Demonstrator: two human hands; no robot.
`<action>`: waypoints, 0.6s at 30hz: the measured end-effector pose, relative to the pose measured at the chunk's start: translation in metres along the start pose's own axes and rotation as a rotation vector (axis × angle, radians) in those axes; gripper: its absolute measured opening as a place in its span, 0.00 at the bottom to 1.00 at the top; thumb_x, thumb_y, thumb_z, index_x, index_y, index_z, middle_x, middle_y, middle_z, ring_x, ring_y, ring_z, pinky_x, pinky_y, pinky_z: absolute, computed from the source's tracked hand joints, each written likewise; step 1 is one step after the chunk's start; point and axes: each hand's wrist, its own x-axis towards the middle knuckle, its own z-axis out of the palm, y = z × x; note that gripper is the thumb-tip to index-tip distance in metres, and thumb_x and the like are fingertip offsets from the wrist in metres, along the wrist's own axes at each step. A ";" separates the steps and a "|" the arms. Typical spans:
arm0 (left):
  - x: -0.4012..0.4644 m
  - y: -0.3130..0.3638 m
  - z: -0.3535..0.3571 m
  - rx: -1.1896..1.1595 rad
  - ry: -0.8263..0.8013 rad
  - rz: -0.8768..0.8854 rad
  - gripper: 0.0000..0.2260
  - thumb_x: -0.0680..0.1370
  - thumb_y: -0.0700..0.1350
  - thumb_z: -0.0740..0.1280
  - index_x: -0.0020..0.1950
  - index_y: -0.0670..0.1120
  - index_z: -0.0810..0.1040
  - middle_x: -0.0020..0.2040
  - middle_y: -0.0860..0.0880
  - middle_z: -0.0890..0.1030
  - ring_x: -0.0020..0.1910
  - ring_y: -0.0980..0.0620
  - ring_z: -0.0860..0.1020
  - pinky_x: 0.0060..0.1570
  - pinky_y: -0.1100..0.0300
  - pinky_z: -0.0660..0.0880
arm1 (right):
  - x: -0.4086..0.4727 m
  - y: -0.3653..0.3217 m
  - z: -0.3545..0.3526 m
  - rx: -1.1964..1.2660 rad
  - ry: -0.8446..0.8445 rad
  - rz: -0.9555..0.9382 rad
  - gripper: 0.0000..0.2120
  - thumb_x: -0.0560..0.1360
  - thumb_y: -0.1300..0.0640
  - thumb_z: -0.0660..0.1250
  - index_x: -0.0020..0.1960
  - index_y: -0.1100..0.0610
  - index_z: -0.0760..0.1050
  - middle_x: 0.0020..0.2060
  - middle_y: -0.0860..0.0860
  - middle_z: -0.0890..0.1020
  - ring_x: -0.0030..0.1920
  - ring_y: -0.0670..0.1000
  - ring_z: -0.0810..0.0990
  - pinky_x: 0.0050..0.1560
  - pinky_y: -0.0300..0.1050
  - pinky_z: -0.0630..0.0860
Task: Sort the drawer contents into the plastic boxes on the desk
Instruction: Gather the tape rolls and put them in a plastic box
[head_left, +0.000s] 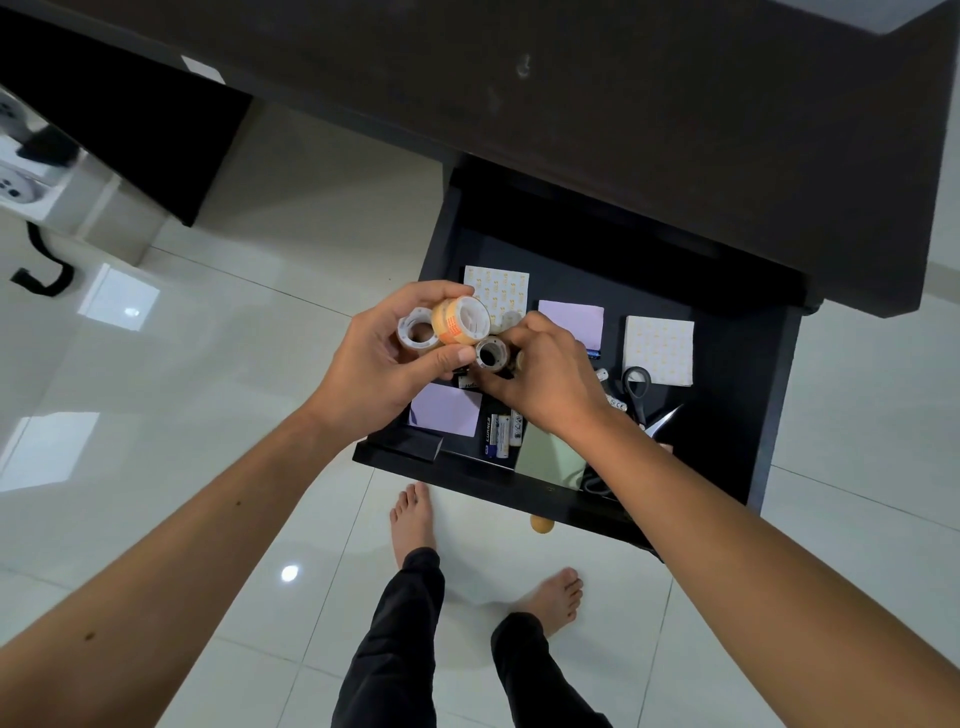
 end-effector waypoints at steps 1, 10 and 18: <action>0.000 0.000 0.000 -0.001 -0.002 0.000 0.22 0.76 0.41 0.76 0.70 0.45 0.78 0.60 0.49 0.82 0.56 0.49 0.83 0.50 0.55 0.84 | 0.000 0.000 -0.001 0.003 0.000 0.003 0.20 0.73 0.39 0.76 0.57 0.52 0.84 0.50 0.49 0.78 0.49 0.51 0.80 0.50 0.51 0.79; 0.001 0.000 -0.001 -0.016 -0.008 -0.017 0.22 0.76 0.39 0.76 0.69 0.44 0.78 0.59 0.50 0.83 0.55 0.51 0.83 0.49 0.56 0.85 | -0.011 0.002 -0.016 0.048 0.000 0.024 0.20 0.73 0.44 0.77 0.59 0.54 0.83 0.52 0.50 0.81 0.51 0.52 0.81 0.52 0.48 0.78; 0.007 0.009 -0.009 -0.006 -0.031 -0.048 0.22 0.76 0.38 0.77 0.69 0.46 0.79 0.60 0.49 0.83 0.54 0.48 0.83 0.48 0.49 0.86 | -0.020 -0.003 -0.046 0.095 0.019 0.033 0.19 0.72 0.43 0.77 0.59 0.51 0.83 0.51 0.45 0.83 0.49 0.46 0.79 0.47 0.39 0.72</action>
